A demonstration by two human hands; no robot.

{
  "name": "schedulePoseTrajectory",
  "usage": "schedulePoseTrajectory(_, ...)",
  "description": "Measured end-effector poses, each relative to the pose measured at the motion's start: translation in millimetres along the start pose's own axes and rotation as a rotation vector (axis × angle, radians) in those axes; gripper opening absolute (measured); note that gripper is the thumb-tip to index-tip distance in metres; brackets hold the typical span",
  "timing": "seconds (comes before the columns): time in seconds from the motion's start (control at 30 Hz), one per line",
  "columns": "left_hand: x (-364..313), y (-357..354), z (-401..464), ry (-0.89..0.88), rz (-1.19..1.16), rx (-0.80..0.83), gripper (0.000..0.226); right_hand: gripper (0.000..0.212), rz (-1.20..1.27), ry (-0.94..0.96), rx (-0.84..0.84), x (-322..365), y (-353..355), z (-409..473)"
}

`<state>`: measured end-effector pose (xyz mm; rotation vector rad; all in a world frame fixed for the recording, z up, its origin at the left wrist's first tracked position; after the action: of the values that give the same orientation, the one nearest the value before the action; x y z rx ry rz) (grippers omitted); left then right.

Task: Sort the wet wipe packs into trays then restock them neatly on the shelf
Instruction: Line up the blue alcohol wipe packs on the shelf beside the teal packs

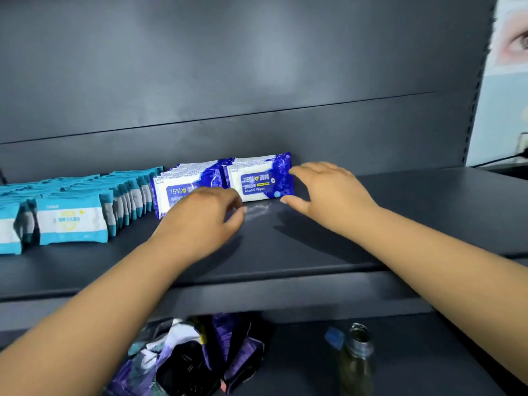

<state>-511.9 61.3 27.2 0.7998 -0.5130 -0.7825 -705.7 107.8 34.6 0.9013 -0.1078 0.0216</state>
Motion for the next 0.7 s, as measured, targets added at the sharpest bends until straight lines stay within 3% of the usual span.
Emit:
schedulePoseTrajectory(0.13, -71.3, 15.5, -31.4, -0.055, -0.036, -0.092, 0.047, 0.044, 0.126, 0.147, -0.294, -24.6, 25.0, -76.5)
schedulePoseTrajectory(0.3, -166.8, -5.8, -80.9, 0.017, -0.064, -0.105, 0.036, 0.037, 0.278, 0.141, -0.296, -72.2, 34.8, -176.7)
schedulePoseTrajectory(0.43, -241.9, -53.4, -135.7, 0.13, -0.194, 0.027, 0.037, 0.037, 0.333, 0.064, -0.121, -115.0, 18.3, -259.9)
schedulePoseTrajectory(0.6, -315.2, -128.2, -204.0, 0.257, -0.336, 0.304, 0.036, 0.038, 0.311, -0.124, 0.142, -172.6, -33.3, -369.2)
schedulePoseTrajectory(0.7, -346.4, -170.5, -236.5, 0.303, -0.409, 0.413, 0.049, 0.038, 0.292, -0.285, 0.245, -197.3, -61.4, -423.7)
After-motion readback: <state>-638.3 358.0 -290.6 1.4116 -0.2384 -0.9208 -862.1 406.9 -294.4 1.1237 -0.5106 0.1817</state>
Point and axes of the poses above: each hand's wrist, its own z-axis towards the middle knuckle, its own y-axis out of the back of the hand, x = y × z, the point moved 1 cm from there along z, towards the middle knuckle, and after that the axes turned 11 degrees about -y, right-handed, at the moved point
